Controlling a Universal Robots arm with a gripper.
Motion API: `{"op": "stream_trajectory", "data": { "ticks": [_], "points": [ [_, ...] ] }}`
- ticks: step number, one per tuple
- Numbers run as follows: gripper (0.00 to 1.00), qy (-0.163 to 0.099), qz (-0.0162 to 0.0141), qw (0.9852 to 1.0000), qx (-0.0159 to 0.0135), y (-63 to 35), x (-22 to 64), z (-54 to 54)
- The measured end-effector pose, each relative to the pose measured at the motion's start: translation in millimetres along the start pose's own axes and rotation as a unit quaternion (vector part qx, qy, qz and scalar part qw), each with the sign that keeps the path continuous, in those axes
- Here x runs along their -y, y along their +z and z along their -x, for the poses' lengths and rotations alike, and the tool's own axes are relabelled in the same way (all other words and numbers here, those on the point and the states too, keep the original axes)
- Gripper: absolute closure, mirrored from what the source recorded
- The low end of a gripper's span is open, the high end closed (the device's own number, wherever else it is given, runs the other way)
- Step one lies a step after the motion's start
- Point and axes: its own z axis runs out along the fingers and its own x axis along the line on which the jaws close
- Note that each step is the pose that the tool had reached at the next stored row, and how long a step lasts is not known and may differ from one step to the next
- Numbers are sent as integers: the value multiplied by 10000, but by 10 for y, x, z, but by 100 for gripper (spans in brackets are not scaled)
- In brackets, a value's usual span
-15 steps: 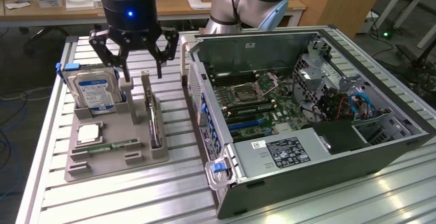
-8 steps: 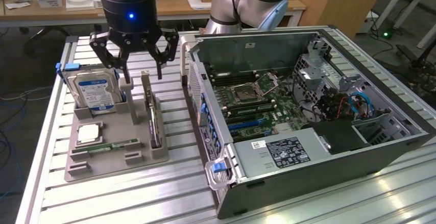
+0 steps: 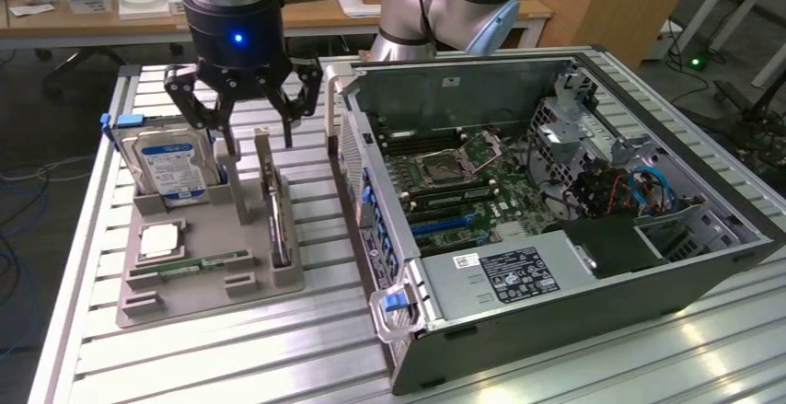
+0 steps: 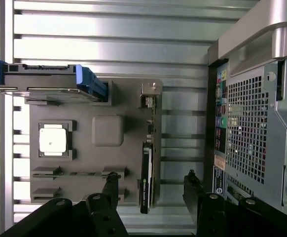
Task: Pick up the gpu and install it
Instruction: 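Pick up the gpu and move the gpu toward the slot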
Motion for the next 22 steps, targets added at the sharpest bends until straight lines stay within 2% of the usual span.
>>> {"op": "stream_trajectory", "data": {
  "ticks": [7,17,22],
  "points": [
    [35,-3,3,10000,0,124,9,-1],
    [35,-1,6,10000,1,150,66,-3],
    [35,-1,19,10000,0,229,71,-4]
  ]
}}
